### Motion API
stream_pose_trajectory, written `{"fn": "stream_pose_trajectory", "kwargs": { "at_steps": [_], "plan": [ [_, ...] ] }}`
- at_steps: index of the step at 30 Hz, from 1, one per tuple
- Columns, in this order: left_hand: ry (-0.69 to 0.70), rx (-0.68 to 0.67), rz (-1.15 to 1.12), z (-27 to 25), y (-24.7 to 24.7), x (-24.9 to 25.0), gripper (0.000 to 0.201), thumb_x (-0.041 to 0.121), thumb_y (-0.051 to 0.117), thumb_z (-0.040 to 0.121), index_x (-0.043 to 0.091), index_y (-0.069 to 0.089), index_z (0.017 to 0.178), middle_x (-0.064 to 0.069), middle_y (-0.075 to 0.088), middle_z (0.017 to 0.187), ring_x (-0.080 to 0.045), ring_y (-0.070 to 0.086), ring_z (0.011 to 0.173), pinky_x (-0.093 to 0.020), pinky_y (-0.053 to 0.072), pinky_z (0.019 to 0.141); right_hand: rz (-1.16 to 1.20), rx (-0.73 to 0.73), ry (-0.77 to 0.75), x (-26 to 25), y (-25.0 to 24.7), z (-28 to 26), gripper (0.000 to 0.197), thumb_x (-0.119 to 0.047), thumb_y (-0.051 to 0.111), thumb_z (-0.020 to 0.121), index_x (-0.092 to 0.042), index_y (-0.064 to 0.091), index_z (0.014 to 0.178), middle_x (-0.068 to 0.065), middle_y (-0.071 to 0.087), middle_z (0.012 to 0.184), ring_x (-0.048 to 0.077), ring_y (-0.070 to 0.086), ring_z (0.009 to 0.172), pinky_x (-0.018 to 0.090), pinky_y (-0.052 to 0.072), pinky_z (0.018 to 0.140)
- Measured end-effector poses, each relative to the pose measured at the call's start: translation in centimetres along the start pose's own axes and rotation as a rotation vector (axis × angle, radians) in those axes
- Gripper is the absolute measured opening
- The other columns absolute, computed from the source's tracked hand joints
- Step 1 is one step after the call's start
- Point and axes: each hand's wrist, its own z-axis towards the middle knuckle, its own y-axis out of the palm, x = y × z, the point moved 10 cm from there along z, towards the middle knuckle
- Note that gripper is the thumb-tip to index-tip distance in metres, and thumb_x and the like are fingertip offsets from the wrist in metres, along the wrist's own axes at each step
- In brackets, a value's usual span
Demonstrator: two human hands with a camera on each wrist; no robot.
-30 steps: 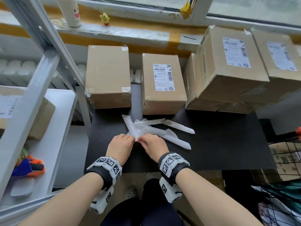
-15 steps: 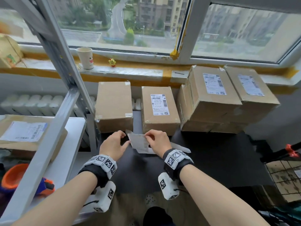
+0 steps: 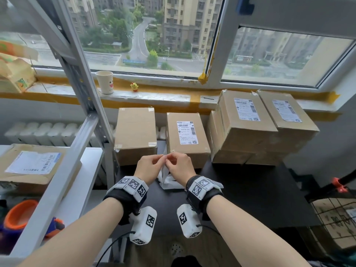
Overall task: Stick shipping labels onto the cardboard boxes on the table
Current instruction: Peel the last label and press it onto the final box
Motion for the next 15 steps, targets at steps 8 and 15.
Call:
{"fn": "stream_pose_trajectory", "kwargs": {
  "at_steps": [8, 15],
  "plan": [
    [-0.1, 0.011, -0.213, 0.8, -0.4, -1.6, 0.011, 0.029, 0.069, 0.082, 0.02, 0.075, 0.083, -0.004, 0.072, 0.079, -0.012, 0.061, 0.073, -0.034, 0.053, 0.079, 0.127, 0.011, 0.006, -0.1, 0.3, 0.1, 0.015, -0.019, 0.07, 0.082, -0.011, 0.074, 0.093, 0.007, 0.074, 0.091, 0.015, 0.069, 0.087, 0.033, 0.055, 0.087],
    [-0.157, 0.015, -0.32, 0.9, -0.8, -2.6, 0.024, 0.014, 0.056, 0.091, 0.018, 0.068, 0.07, -0.008, 0.066, 0.071, -0.019, 0.062, 0.072, -0.027, 0.055, 0.072, 0.235, 0.002, 0.005, 0.0, 0.9, 0.2, 0.02, -0.023, 0.078, 0.075, -0.009, 0.074, 0.088, 0.01, 0.074, 0.091, 0.014, 0.07, 0.087, 0.031, 0.056, 0.087]
  ]
}}
